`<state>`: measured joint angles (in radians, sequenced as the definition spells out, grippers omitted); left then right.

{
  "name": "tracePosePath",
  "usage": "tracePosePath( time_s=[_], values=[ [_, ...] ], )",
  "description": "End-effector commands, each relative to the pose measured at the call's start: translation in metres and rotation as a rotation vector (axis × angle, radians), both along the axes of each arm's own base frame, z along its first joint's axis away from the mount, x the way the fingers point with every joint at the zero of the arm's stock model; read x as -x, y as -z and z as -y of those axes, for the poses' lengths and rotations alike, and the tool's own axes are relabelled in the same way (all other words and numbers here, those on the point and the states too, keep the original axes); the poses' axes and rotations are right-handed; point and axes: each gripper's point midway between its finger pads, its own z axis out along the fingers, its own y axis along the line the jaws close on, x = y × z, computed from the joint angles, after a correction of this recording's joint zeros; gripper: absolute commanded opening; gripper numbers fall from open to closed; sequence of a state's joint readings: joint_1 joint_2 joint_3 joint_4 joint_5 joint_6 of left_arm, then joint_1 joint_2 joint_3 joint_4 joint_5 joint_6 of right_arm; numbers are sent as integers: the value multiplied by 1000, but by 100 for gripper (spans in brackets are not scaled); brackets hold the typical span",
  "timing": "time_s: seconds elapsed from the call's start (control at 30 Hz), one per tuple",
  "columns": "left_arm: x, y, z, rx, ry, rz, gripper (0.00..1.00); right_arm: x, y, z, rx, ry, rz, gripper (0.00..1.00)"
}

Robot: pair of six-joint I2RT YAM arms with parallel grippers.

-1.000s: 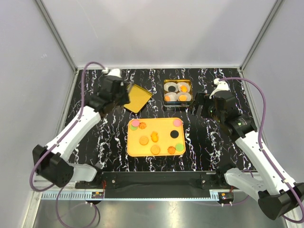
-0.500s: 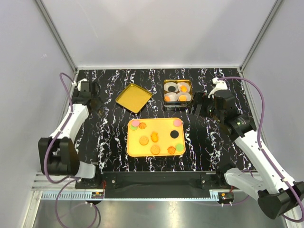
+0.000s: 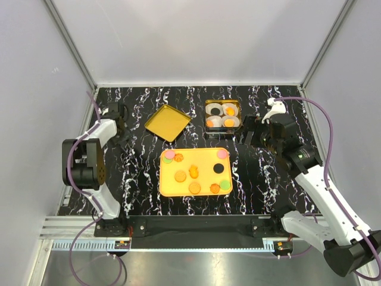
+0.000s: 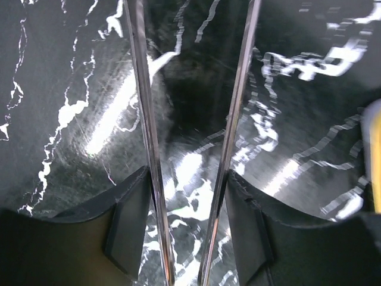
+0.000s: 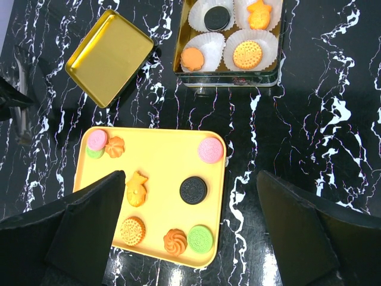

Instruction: Pack the cookies

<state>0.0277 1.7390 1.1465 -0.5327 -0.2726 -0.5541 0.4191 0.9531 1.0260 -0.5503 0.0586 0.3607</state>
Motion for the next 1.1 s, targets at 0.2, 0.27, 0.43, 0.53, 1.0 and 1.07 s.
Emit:
tracePosePath(
  time_s=[0.2,0.27,0.43,0.53,1.0,1.07],
  values=[
    [4,7,-13,-39,-73,-23,67,1,-11,-2,-22,-13,41,100],
    [5,7,-13,-36,-72,-22,75,1,-12,-2,-21,-9,43,100],
    [9,7,-12,-29,-71,-20,86,1,-12,-1,-16,-4,40,100],
    [15,6,-15,-44,-77,-24,89,1,-12,0,-16,-2,40,100],
    [13,-120,-18,-69,-44,247,86,-4,-15,-12,-62,-27,26,100],
    [6,-131,-2,-29,7,279,86,-6,-13,-16,-72,-34,10,100]
  ],
)
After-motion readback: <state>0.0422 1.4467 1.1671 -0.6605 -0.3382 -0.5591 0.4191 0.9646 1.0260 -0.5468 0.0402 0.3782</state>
